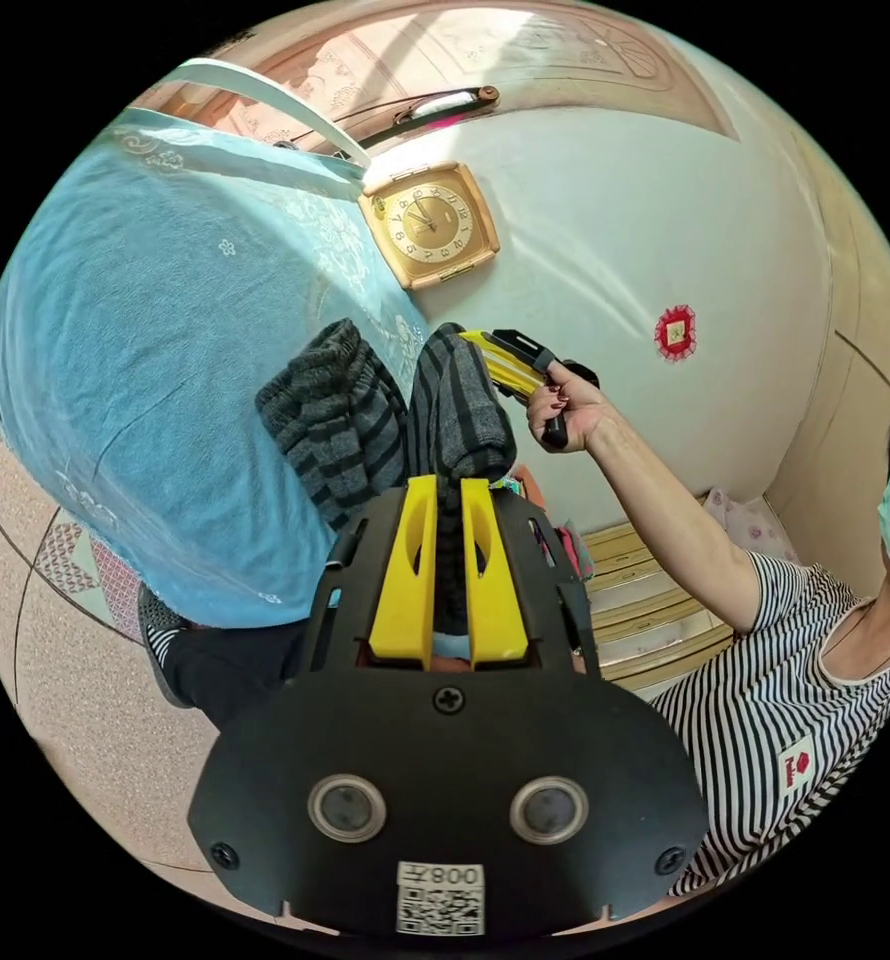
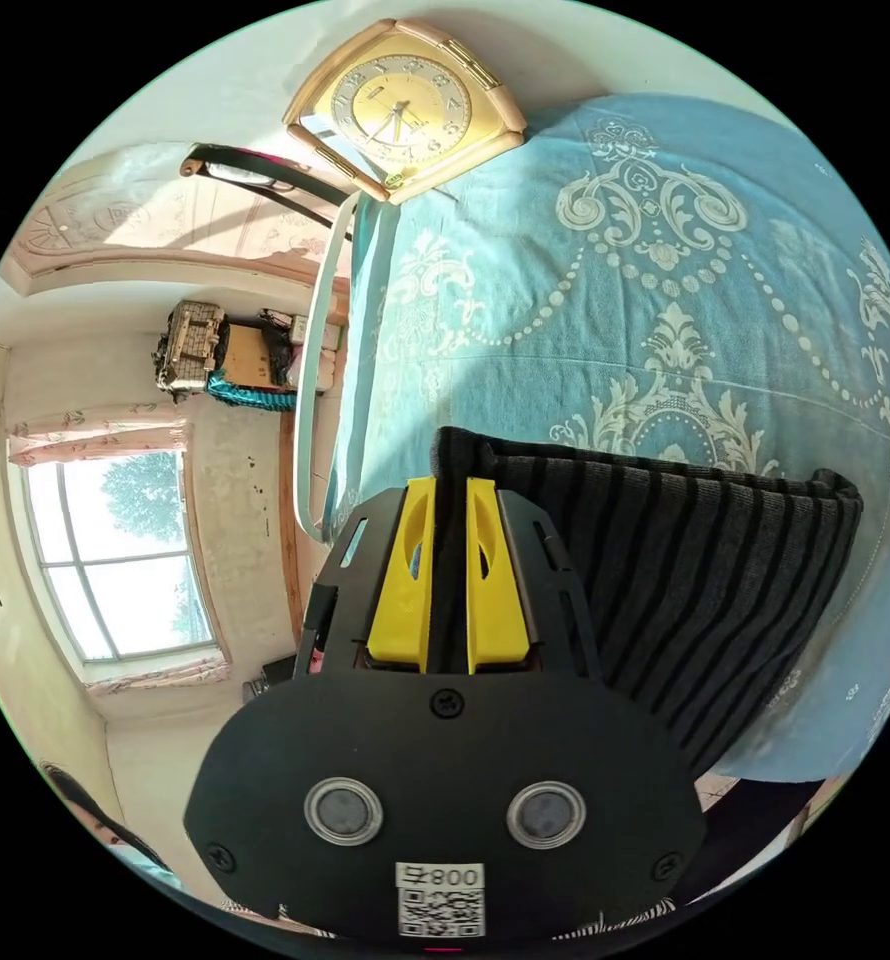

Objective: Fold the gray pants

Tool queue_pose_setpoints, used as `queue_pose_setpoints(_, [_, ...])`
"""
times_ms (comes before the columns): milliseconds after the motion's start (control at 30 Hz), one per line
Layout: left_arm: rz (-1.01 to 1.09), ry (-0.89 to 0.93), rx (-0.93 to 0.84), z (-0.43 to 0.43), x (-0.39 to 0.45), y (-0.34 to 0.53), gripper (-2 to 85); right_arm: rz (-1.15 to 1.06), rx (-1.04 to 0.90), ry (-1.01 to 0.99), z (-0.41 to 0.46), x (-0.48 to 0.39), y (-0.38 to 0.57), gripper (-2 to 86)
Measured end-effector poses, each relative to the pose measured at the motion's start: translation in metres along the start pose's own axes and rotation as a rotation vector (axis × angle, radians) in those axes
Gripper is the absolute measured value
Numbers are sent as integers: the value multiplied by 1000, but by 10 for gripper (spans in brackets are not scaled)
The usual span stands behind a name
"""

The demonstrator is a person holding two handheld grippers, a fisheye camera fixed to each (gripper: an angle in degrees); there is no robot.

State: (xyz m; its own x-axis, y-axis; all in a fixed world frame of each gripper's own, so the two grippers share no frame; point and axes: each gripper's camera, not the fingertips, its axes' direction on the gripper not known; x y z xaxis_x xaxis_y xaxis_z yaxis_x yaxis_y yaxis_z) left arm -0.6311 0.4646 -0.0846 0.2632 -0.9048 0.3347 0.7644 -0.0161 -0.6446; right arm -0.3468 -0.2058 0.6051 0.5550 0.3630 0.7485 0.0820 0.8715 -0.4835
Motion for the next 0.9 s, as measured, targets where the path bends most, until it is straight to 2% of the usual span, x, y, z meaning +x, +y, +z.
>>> queue_pose_setpoints(300, [-66, -38, 5, -33, -57, -31, 36, 16, -44, -10, 77, -32, -38, 17])
queue_pose_setpoints(400, [-92, -29, 32, -42, -69, -31, 36, -2, -41, -73, 89, -34, -42, 12])
queue_pose_setpoints(600, [-45, -87, 176, -74, -61, -22, 13, -189, 3, -191, 82, -49, -34, 2])
queue_pose_setpoints(733, [130, -125, 136, -69, -27, -31, 4, -367, -54, -74, 102, -71, -18, 1])
queue_pose_setpoints(900, [210, -358, 3, -36, -18, -48, 0, -484, -170, 142, 161, -96, -10, 1])
